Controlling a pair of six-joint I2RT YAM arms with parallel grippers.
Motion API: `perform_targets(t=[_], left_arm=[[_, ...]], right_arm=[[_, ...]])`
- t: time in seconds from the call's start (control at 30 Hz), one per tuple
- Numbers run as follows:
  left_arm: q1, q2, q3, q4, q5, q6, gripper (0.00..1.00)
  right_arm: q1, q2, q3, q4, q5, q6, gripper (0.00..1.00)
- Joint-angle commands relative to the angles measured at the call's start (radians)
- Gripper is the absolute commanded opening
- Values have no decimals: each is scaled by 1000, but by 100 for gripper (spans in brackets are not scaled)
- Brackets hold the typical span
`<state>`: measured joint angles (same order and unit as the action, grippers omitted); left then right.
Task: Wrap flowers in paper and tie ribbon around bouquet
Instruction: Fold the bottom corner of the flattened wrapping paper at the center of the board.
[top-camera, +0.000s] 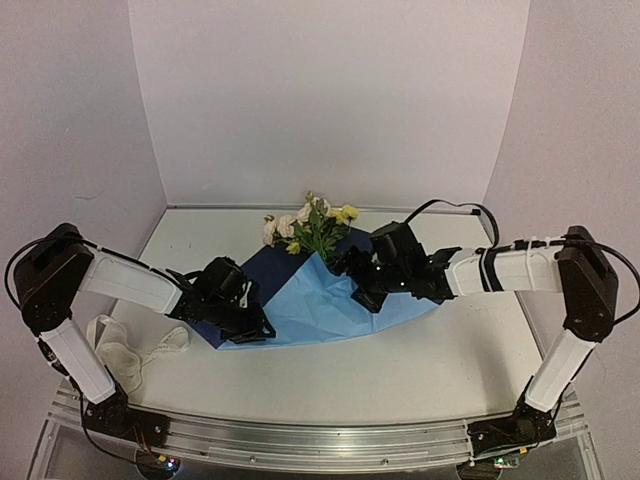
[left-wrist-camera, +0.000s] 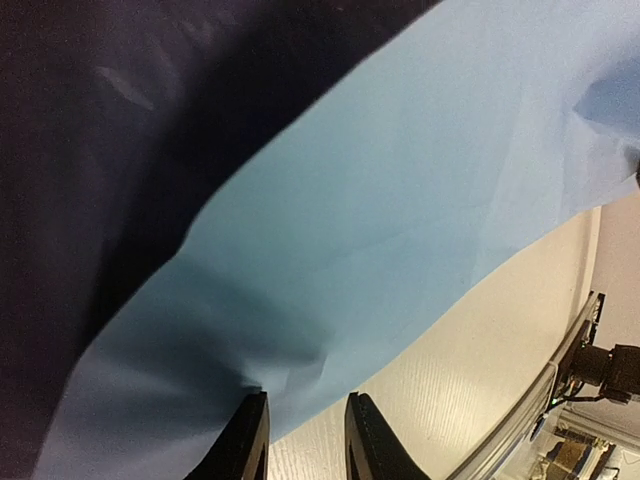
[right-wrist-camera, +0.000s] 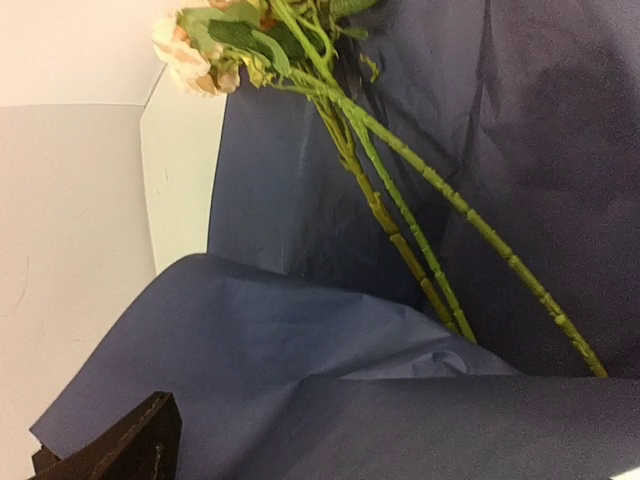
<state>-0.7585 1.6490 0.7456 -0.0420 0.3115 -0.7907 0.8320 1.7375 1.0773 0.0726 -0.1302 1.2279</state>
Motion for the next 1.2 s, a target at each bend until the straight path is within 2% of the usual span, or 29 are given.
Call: perform_targets(t=[0.0,0.27,0.43,0.73,0.97,1.03,1.17], left_arm=[[19,23,16,-2,-14,-28,26],[53,56,-13,-40,-13,-28,22],[113,48,-58,-81,-4,-7,18],[250,11,-102,-159,10,89,16],[276,-8,-82,-191,22,104,16],[277,-15,-75,-201,28,104,16],[280,-23,-70,-217,28,106,16]], right_arm=[[-15,-99,49,-136,-1,-221,98],[-102,-123,69,-183,-91,-279,98],[-103,-139,104,-279,-70,-379,98],[-105,-159,151,-353,-28,-436,98],[-84,-180,218,-482,-3,-532,98],[-49,-168,250,-535,6,-585,96],[23,-89,320,-630,1,-646,77]])
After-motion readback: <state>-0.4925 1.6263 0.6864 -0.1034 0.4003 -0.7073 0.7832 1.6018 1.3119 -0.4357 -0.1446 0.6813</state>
